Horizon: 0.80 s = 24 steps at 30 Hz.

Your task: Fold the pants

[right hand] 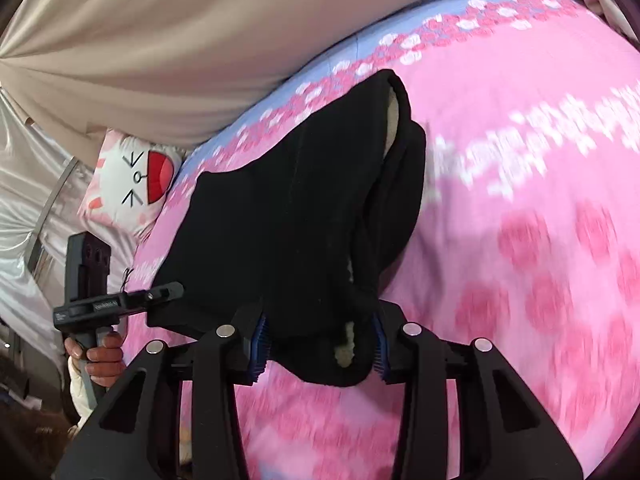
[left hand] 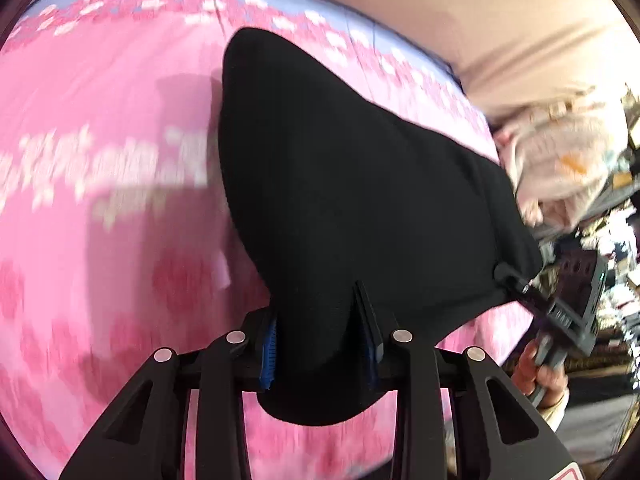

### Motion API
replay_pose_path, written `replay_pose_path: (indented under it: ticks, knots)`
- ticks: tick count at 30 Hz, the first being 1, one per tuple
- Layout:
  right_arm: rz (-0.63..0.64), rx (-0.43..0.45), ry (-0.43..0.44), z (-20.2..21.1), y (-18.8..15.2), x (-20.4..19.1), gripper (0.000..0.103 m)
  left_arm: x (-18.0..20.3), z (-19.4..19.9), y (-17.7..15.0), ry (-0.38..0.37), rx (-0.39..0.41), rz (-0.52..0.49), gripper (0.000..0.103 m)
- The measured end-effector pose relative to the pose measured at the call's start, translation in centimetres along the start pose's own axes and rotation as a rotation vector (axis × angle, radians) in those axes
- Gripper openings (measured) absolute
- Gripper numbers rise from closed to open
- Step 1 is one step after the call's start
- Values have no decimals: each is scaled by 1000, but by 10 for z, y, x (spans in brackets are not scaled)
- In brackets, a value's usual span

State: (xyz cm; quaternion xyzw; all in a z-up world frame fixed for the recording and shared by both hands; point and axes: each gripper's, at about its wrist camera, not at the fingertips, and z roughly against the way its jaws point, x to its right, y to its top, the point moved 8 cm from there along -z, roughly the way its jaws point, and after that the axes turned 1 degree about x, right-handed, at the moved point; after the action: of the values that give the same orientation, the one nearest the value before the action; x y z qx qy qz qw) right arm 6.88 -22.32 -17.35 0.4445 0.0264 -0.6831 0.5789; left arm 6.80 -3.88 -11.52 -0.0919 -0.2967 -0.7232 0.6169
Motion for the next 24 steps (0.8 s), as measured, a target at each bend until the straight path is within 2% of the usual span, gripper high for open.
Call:
replay_pose_path:
  ticks: [1,2,3,4,5,6,9,11,13,17,19,21,24]
  knots:
    - [-10,-7,-5,4,-9,3,39,2,3,-12,-6,-9,-5,29]
    - [-13,-13,-15,3,-14,5,40,2,3,-20,3,-13,-5,36]
    - [-17,-27,-34,0,-21,12,51,-1,3,-23,25,-9,1,49]
    - [-28,-35,-50,-4,-26,19,67,-7,1,-26,60,5,24,59]
    - [-49,-35,-50,-6,-28,25,75,-13,0,-27,82,11,44,78]
    - [-75,-14,-3,-3,-27,27,77,-18,-4,-27,98,6,69,86]
    - [-153,-18,91,0,-26,32,87,-26,-2,-24,9,2,156,88]
    - [-168,-20,135,-1,-23,32,88,-30,-2,-21,-65,-4,203,91]
    - [-180,-28,182,-5,-18,31,88,-30,-1,-21,-89,-15,214,91]
    - [-162,-68,187,-19,-10,23,94,-15,-13,-14,-112,-49,191,91]
    - [-139,-96,173,-25,-8,20,98,-9,-18,-8,-85,-52,160,91]
    - [-128,-120,157,-31,-5,16,98,-7,-20,-6,-71,-59,130,92]
    - [-162,-141,177,-33,1,21,98,-1,-25,-2,-42,-71,95,92]
